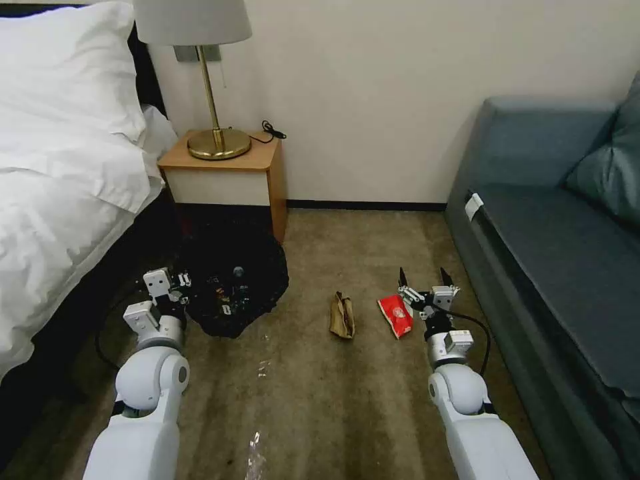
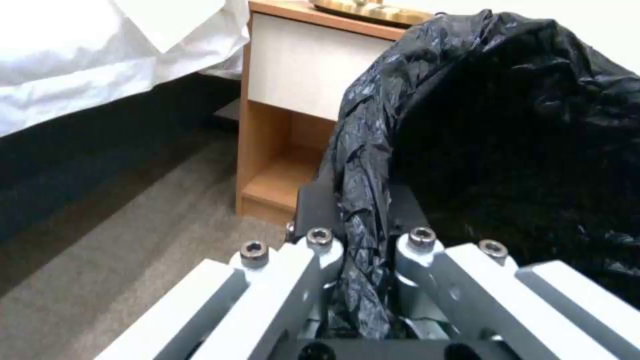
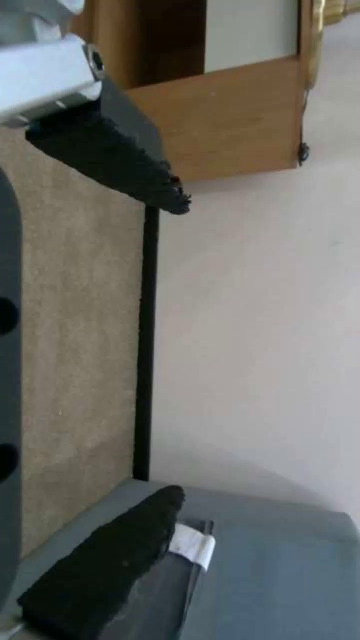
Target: Pick up the trash bin, then pick up the garbage on the floor and place it into the trash bin.
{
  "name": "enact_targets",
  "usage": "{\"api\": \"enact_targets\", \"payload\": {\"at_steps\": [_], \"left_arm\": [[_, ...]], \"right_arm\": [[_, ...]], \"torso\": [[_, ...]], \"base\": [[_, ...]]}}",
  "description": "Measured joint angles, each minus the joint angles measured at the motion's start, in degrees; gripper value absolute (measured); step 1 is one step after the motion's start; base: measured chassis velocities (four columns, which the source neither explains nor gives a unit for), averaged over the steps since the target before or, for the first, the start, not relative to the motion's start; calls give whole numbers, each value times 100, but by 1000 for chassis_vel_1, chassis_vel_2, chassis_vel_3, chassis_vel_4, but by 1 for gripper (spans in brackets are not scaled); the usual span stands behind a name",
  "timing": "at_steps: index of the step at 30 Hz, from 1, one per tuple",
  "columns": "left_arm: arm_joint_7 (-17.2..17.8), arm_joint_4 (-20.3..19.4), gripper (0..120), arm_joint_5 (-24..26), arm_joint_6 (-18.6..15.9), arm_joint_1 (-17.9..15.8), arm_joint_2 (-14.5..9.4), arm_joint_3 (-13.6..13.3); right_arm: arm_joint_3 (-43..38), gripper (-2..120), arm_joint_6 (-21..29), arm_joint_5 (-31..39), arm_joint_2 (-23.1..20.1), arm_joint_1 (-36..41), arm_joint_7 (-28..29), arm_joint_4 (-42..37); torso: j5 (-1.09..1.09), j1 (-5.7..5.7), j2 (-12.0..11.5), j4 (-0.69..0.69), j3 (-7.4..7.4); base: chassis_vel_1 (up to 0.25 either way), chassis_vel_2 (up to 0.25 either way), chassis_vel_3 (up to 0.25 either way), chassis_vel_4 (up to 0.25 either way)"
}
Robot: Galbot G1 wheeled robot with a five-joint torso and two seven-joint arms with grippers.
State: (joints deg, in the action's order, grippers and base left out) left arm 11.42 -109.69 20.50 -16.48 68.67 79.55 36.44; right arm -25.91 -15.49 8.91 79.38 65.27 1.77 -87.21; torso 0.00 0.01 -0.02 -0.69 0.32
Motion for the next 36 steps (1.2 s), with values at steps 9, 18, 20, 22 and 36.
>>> {"api": "enact_targets", "payload": {"at_steps": [9,18,20,22,36], "left_arm": [[-5,3,4,20,3,8,-27,8],[-5,-3,4,22,12,26,-27,8],[-4,-17,4,27,18,41,-29,15],[-3,-24,4,30,20,49,-33,21],[2,-72,4,-25,32,171,11,51]], "right_arm": [[-8,100,-37,-78,22,-10,-4,80],[-5,100,-41,-113,25,18,-5,97],[24,100,-44,-136,23,2,-4,129],[36,100,-49,-150,19,-7,-2,144],[960,100,195,317,-432,-645,24,696]], "torso": [[-1,0,0,0,0],[-1,0,0,0,0],[-1,0,0,0,0],[-1,-1,0,0,0],[-1,0,0,0,0]], "base": [[-114,116,113,-114],[-99,86,87,-92],[-66,68,55,-62],[-50,62,61,-55],[-7,16,14,-14]]}}
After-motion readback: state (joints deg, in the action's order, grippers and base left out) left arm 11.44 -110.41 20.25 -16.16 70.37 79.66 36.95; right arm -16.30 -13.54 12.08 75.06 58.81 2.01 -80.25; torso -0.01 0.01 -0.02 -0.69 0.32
